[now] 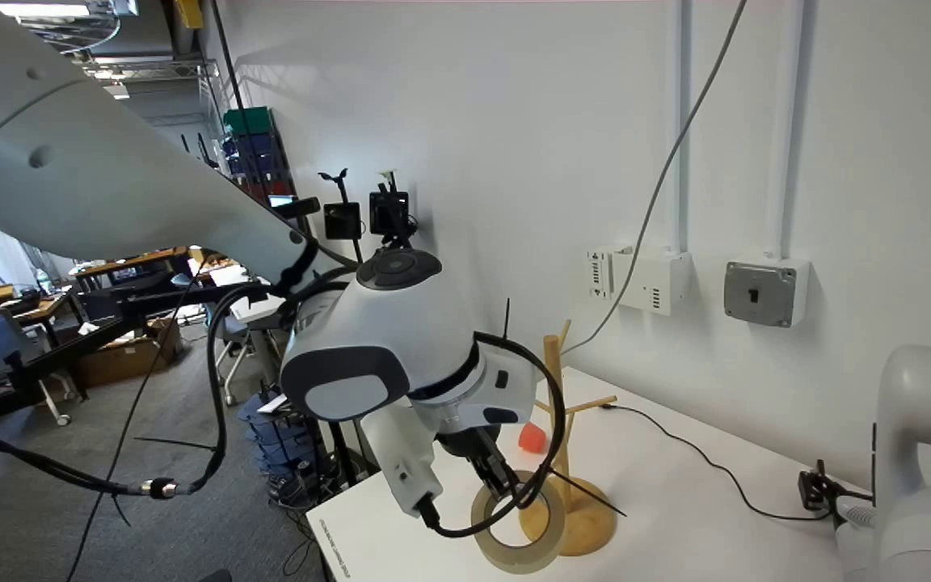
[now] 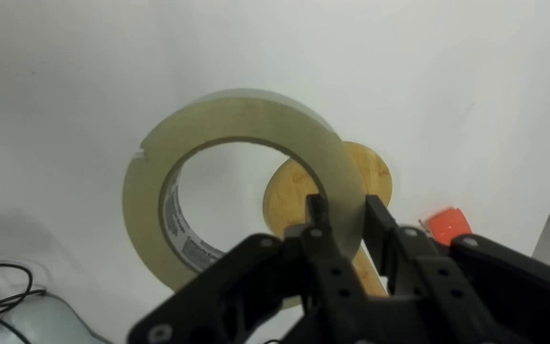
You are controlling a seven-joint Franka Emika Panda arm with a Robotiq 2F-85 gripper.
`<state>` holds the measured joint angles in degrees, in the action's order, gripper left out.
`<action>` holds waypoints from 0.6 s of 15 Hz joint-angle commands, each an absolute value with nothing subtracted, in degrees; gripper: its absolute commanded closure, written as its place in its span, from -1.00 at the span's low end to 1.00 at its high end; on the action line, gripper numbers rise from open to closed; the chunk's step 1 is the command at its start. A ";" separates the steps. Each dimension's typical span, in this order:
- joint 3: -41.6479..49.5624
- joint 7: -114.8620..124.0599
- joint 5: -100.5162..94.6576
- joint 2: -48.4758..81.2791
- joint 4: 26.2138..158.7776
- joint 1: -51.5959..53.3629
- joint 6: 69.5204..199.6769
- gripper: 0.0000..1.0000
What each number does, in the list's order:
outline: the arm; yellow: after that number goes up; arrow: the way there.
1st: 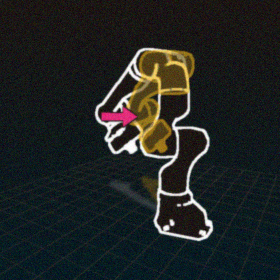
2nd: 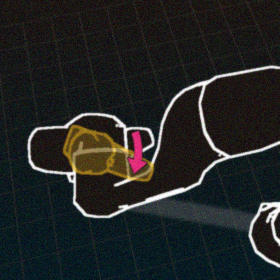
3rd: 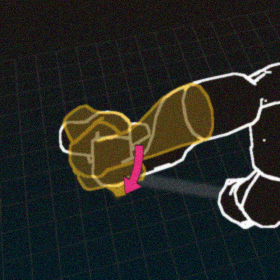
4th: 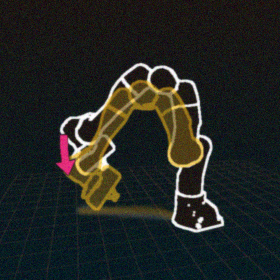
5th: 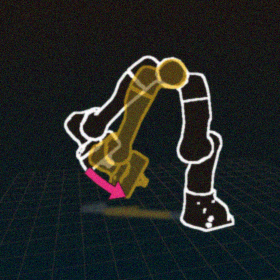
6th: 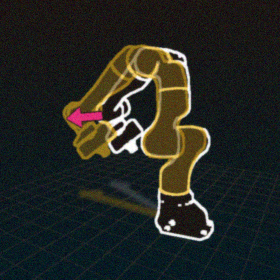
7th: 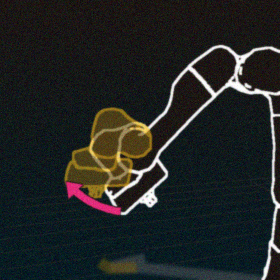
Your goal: Hang the tape on the wooden object
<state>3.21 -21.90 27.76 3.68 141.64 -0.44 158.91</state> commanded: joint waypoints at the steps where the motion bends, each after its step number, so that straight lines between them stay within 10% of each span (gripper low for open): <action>1: 3.26 -22.63 28.27 2.28 141.80 -0.62 158.40 0.88; 3: 3.21 -21.95 27.70 3.64 141.54 -0.44 158.70 0.52; 9: 3.22 -21.95 27.61 3.64 141.55 -0.44 158.15 0.52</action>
